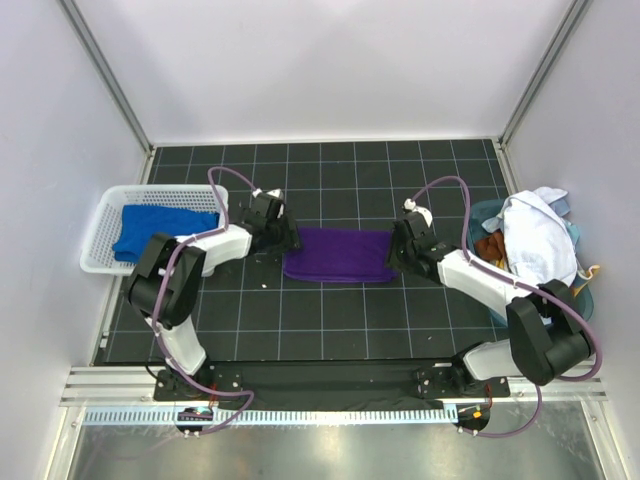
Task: Fold and stack the towels
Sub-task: Fold the towel, then neatly place the folded towel into the bin
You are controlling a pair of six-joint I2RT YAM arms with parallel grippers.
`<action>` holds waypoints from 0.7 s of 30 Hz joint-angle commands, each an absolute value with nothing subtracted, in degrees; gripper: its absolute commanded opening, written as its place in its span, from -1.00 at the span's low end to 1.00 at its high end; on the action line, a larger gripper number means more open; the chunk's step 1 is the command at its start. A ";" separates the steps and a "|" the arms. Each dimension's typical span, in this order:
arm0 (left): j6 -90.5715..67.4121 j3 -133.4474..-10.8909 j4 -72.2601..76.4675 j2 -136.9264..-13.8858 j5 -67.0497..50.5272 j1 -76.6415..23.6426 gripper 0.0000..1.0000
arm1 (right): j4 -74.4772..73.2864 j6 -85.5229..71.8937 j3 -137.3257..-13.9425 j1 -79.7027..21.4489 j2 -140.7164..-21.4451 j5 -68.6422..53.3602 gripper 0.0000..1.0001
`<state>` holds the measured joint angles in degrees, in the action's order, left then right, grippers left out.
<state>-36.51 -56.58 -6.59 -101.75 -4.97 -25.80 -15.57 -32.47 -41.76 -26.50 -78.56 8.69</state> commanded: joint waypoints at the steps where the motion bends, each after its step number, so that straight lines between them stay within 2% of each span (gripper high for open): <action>1: -37.61 -53.26 -12.22 -108.01 -2.02 -27.24 0.04 | -15.56 -31.38 -45.26 -26.46 -76.82 8.09 -0.19; 4: -37.97 -53.09 -12.13 -108.72 -1.85 -27.60 -0.06 | -15.47 -30.94 -46.14 -26.54 -77.08 7.82 -0.19; 7: -38.32 -53.35 -12.92 -108.55 -1.32 -28.21 -0.29 | -15.29 -30.76 -47.11 -26.54 -77.61 7.38 -0.19; 8: -38.23 -53.44 -13.44 -108.37 -0.88 -28.56 -0.48 | -15.29 -30.67 -47.28 -26.46 -77.78 7.12 -0.19; 10: -37.97 -54.05 -14.67 -107.50 -0.53 -28.65 -0.68 | -15.03 -30.41 -47.81 -26.54 -77.87 6.86 -0.19; 11: -37.45 -54.49 -15.46 -107.14 1.13 -28.83 -0.88 | -15.20 -30.24 -48.07 -26.54 -77.96 6.86 -0.19; 12: -37.01 -55.01 -18.08 -106.88 2.62 -29.09 -0.95 | -15.03 -30.15 -48.51 -26.54 -78.05 6.59 -0.19; 13: -36.39 -55.89 -19.58 -106.44 4.20 -29.44 -1.00 | -15.03 -30.15 -48.86 -26.46 -78.22 6.50 -0.19; 21: -30.77 -65.73 -37.07 -97.92 23.98 -31.38 -1.00 | -16.26 -28.21 -54.93 -26.54 -81.38 5.98 -0.18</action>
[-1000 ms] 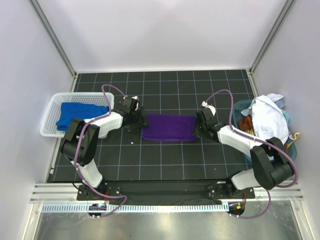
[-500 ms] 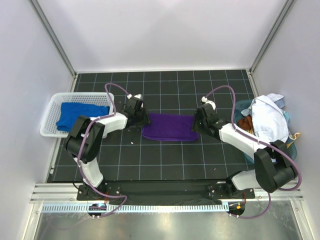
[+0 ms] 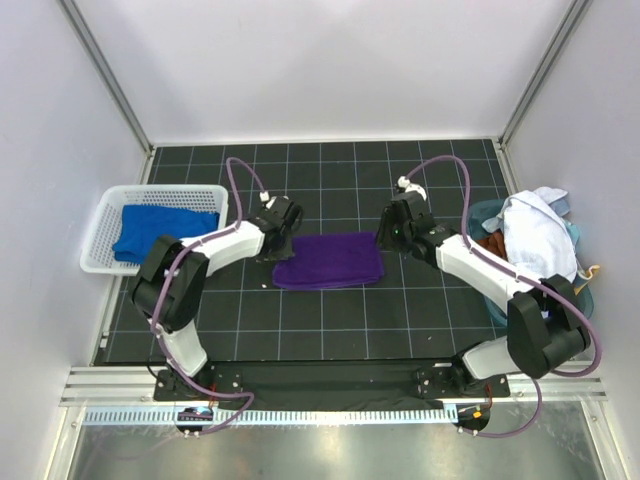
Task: Fold and stack the towels
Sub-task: Neatly place the folded towel into the bin
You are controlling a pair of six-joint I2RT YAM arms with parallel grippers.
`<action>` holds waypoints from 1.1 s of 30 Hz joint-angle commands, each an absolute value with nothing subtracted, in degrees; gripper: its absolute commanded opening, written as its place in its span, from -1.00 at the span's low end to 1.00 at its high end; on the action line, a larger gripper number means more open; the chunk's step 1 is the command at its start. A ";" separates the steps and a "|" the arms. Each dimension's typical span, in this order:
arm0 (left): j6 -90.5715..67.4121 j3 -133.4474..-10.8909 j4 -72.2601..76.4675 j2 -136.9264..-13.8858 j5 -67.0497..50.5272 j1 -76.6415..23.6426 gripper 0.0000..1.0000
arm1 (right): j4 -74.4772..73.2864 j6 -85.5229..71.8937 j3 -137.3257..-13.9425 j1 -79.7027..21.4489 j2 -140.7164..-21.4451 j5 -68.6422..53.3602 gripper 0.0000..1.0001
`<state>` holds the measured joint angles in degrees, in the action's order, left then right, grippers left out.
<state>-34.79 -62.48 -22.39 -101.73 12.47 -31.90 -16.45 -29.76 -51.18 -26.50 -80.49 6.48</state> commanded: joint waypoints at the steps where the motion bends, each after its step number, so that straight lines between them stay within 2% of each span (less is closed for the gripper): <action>1: -29.80 -66.61 -39.96 -97.13 27.30 -31.38 -1.00 | -16.43 -28.04 -55.54 -26.54 -81.73 5.89 -0.18; 7: -26.20 -71.98 -48.51 -91.85 38.65 -31.38 -1.00 | -15.91 -27.25 -58.36 -26.54 -84.28 4.40 -0.18; 16: -21.72 -77.34 -54.23 -88.60 46.15 -27.87 -1.00 | -14.77 -25.66 -57.22 -26.46 -85.69 3.96 -0.18; 21: -13.82 -74.28 -46.86 -83.24 44.39 -20.15 -1.00 | -13.36 -26.01 -55.99 -26.45 -85.52 2.73 -0.19; 25: -6.17 -69.79 -35.37 -79.99 42.90 -15.40 -1.00 | -12.74 -25.93 -55.37 -26.46 -85.17 2.02 -0.19; 33: 2.90 -66.27 -22.33 -81.38 41.49 -8.09 -1.00 | -11.95 -25.58 -54.58 -26.46 -84.81 1.41 -0.19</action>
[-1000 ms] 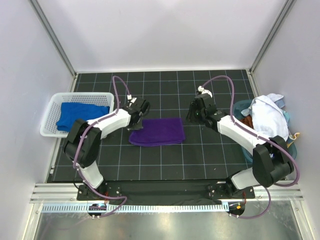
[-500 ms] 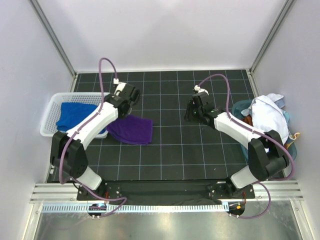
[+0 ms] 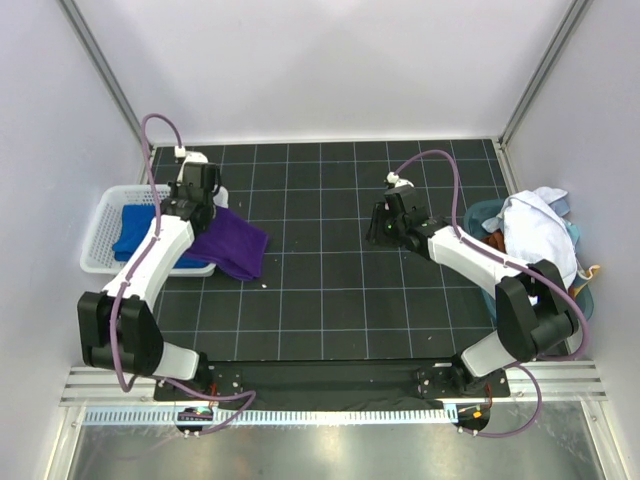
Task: Fold and stack the towels
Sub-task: Neatly place the folded towel into the bin
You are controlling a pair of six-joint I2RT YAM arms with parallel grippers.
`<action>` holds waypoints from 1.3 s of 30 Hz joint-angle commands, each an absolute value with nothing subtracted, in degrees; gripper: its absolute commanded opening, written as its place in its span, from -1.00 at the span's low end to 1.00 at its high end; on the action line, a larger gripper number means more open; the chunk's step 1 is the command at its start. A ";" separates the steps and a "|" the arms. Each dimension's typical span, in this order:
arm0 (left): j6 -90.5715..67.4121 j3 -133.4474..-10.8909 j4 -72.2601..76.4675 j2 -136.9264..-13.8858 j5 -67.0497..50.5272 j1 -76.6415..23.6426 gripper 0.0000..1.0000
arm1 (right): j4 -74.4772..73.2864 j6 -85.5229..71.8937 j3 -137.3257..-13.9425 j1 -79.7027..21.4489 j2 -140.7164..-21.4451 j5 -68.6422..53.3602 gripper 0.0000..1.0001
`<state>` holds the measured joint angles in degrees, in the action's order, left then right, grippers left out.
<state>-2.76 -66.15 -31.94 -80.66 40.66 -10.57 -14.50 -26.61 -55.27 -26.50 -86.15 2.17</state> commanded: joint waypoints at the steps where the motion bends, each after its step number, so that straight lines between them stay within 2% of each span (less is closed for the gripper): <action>1: 3.34 -66.44 -21.63 -81.65 41.05 -7.22 -1.00 | -11.95 -25.58 -54.58 -26.37 -84.81 1.32 -0.19; 18: 5.10 -68.91 -14.77 -89.03 40.34 -1.06 -1.00 | -11.34 -25.49 -54.05 -26.46 -84.02 0.79 -0.19; 39: 3.69 -69.26 -10.73 -92.55 40.61 3.86 -1.00 | -10.63 -25.31 -53.09 -26.46 -83.23 0.79 -0.19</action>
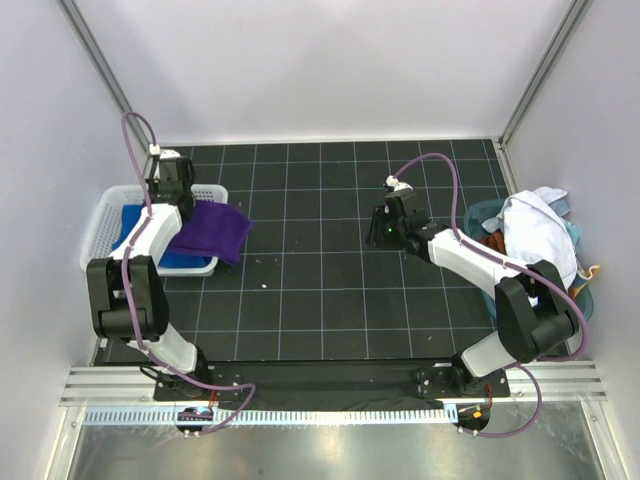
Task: Fold and stack the towels
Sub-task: Neatly place the folded towel into the bin
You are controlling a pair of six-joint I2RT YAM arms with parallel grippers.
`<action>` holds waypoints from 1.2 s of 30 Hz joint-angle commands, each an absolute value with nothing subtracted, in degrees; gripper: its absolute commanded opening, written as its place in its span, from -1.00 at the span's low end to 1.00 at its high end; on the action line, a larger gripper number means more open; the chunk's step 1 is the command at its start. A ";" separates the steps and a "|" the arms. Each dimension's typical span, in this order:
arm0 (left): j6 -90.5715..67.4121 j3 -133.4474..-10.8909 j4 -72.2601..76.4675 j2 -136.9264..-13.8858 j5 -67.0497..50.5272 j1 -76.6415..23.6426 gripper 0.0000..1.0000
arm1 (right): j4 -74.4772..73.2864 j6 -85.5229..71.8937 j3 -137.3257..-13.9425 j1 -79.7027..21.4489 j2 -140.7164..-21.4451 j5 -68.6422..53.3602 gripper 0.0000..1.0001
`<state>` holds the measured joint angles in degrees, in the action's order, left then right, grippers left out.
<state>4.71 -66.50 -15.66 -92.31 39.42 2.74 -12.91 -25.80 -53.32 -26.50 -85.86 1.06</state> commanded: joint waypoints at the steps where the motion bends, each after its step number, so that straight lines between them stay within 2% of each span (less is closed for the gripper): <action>1: 3.52 -69.26 -10.55 -92.81 40.69 4.04 -1.00 | -10.63 -25.31 -53.09 -26.46 -83.15 0.70 -0.19; 9: 3.16 -70.58 -8.09 -97.55 40.52 6.15 -1.00 | -10.37 -25.14 -52.74 -26.46 -82.97 0.79 -0.19; 22: -1.56 -75.67 -6.50 -107.84 37.62 15.64 -1.00 | -10.11 -25.05 -52.12 -26.46 -82.44 0.70 -0.19; 25: -2.98 -75.76 -6.59 -108.63 35.86 17.22 -0.89 | -10.11 -25.05 -52.12 -26.46 -82.44 0.79 -0.19; 27: -3.60 -75.94 -6.68 -108.63 34.73 17.49 -0.90 | -10.02 -25.05 -52.12 -26.46 -82.27 0.70 -0.19; 31: -4.83 -76.55 -6.68 -108.20 34.72 17.40 -0.48 | -10.02 -24.96 -52.21 -26.46 -82.44 0.88 -0.19; 33: -5.88 -76.99 -6.94 -107.58 34.72 17.58 -0.43 | -10.19 -25.05 -52.21 -26.45 -82.44 0.88 -0.19; 34: -6.24 -77.17 -7.12 -107.23 34.80 17.49 -0.32 | -10.11 -24.96 -52.21 -26.46 -82.35 0.88 -0.19; 36: -7.03 -77.87 -7.47 -106.26 34.46 17.49 -0.25 | -10.02 -24.96 -52.12 -26.46 -82.27 0.88 -0.19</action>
<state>-4.23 -75.13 -9.89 -109.08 34.59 17.37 -12.01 -25.61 -52.03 -26.50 -84.75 0.84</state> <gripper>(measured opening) 0.362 0.406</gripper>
